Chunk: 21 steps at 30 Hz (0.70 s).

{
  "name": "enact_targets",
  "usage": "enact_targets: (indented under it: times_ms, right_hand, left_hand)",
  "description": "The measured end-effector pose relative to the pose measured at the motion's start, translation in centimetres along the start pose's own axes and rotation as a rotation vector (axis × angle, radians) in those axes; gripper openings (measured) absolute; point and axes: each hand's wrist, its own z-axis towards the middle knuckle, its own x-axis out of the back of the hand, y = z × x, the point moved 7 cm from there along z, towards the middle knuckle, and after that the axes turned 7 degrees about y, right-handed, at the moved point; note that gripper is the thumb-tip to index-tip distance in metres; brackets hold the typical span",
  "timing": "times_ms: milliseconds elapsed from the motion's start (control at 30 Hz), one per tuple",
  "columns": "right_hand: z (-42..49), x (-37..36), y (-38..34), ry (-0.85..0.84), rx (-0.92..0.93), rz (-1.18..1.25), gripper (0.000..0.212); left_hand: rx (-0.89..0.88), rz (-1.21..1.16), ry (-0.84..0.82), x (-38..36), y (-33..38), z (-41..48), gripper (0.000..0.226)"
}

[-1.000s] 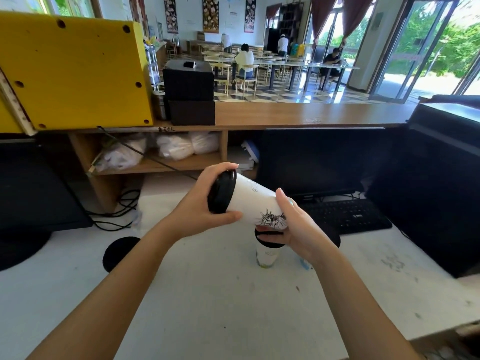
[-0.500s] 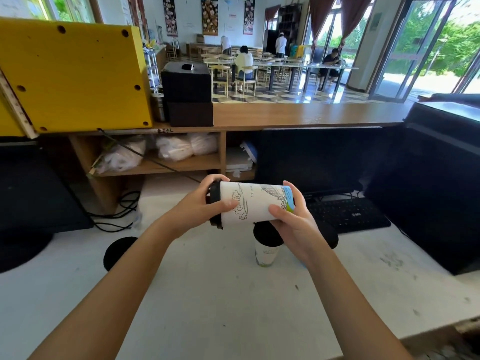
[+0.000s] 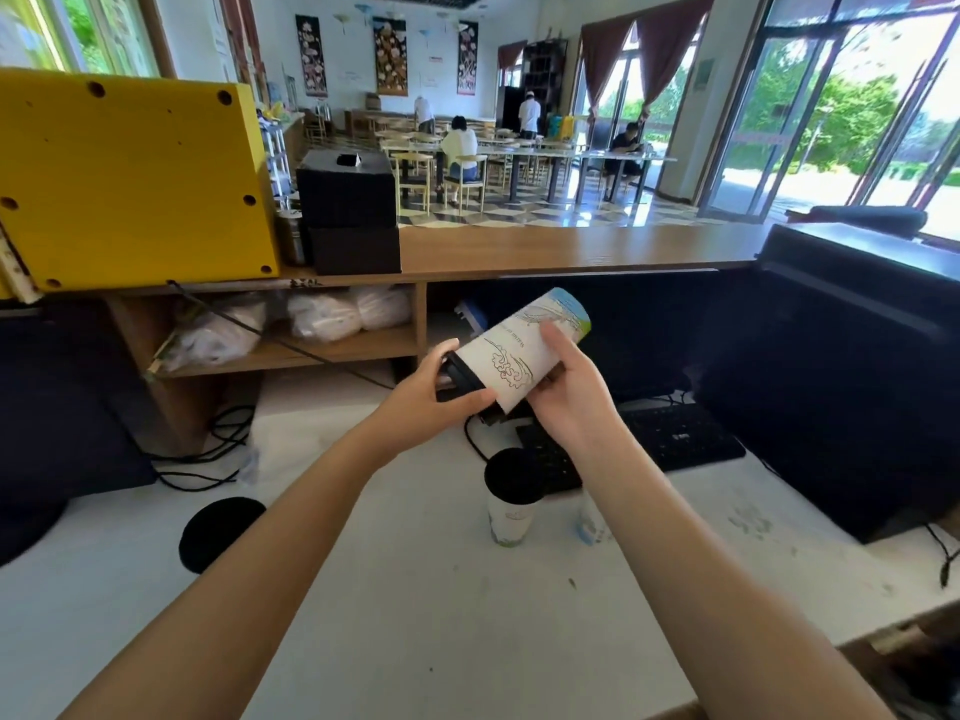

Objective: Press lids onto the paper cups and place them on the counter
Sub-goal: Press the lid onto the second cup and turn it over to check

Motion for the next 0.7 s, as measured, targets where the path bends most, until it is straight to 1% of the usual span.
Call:
enact_targets:
  times_ms: [33, 100, 167, 233, 300, 367, 433, 467, 567, 600, 633, 700]
  right_hand:
    - [0.3, -0.9, -0.8, -0.015, 0.028, -0.048, 0.034]
    - [0.8, -2.6, -2.1, -0.055, 0.098, -0.187, 0.033]
    - [1.1, -4.1, -3.1, -0.079, 0.190, -0.382, 0.044]
    - [1.3, -5.2, -3.5, -0.081, 0.278, -0.605, 0.049]
    - [1.4, -6.2, -3.4, -0.075, 0.346, -0.829, 0.051]
    - [1.5, -7.1, -3.2, -0.080, 0.397, -0.989, 0.048]
    - [1.9, -7.6, -2.8, -0.084, 0.423, -1.065, 0.051]
    - [2.0, -7.7, -2.7, -0.085, 0.430, -1.082, 0.055]
    - [2.4, -8.0, -2.4, -0.088, 0.436, -1.108, 0.060]
    - [2.6, -8.0, -2.4, -0.086, 0.433, -1.115, 0.061]
    - [2.7, -8.0, -2.4, -0.084, 0.432, -1.117, 0.061]
    - [2.9, -7.9, -2.4, -0.088, 0.422, -1.078, 0.060]
  left_hand:
    - [-0.004, 0.001, 0.013, 0.1, 0.0, 0.3, 0.084]
    - [-0.049, 0.019, 0.039, 0.2, 0.4, 1.1, 0.077]
    - [-0.067, 0.000, 0.049, 0.1, 0.4, 1.7, 0.069]
    - [-0.066, -0.051, 0.046, -0.1, -0.2, 2.5, 0.067]
    - [-0.048, -0.104, 0.036, -0.4, -1.2, 3.1, 0.068]
    - [-0.009, -0.183, 0.008, -0.7, -2.2, 3.5, 0.075]
    - [0.020, -0.272, -0.022, -1.1, -3.1, 3.6, 0.080]
    - [0.023, -0.310, -0.035, -1.3, -3.3, 3.6, 0.078]
    - [0.045, -0.413, -0.047, -1.7, -3.4, 3.5, 0.058]
    - [0.064, -0.470, -0.049, -1.9, -3.5, 3.3, 0.055]
    - [0.090, -0.563, -0.062, -2.2, -3.6, 3.2, 0.056]
    - [0.153, -0.896, -0.135, -3.5, -3.6, 2.8, 0.066]
